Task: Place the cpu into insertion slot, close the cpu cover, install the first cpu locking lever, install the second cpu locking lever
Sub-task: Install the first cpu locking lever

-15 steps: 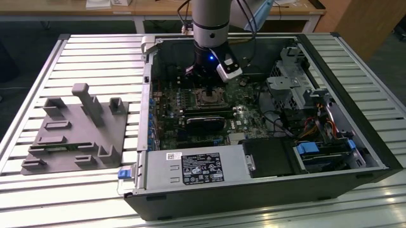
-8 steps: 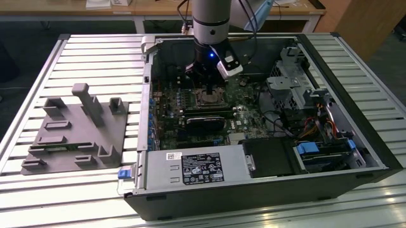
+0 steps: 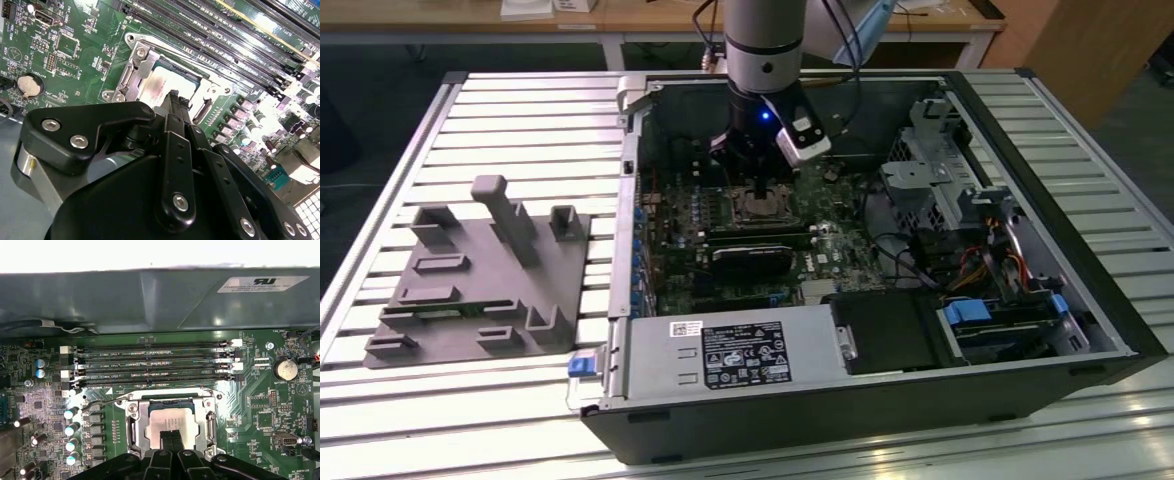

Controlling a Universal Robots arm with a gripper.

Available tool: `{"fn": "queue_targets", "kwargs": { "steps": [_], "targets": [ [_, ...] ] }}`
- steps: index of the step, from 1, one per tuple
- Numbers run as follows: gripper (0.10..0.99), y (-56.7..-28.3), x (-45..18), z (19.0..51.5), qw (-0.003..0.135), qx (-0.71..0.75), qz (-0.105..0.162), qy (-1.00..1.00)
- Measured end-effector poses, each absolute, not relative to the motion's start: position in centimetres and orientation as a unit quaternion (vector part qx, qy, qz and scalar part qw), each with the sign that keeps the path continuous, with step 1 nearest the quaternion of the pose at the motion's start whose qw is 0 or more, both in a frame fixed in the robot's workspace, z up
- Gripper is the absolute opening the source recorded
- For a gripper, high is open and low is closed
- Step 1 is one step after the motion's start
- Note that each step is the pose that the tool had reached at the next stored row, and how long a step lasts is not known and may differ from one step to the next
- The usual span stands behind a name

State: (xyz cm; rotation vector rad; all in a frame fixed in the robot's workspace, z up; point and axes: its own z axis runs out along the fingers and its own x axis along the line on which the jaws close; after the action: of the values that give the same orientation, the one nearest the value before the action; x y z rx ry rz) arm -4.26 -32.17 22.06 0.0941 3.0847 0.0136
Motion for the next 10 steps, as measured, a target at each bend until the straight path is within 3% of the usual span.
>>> {"fn": "queue_targets", "kwargs": {
  "steps": [10],
  "targets": [
    [0.106, -32.17, -4.26, 22.39, 0.028, 0.03, 0.005, 0.999]
  ]
}}
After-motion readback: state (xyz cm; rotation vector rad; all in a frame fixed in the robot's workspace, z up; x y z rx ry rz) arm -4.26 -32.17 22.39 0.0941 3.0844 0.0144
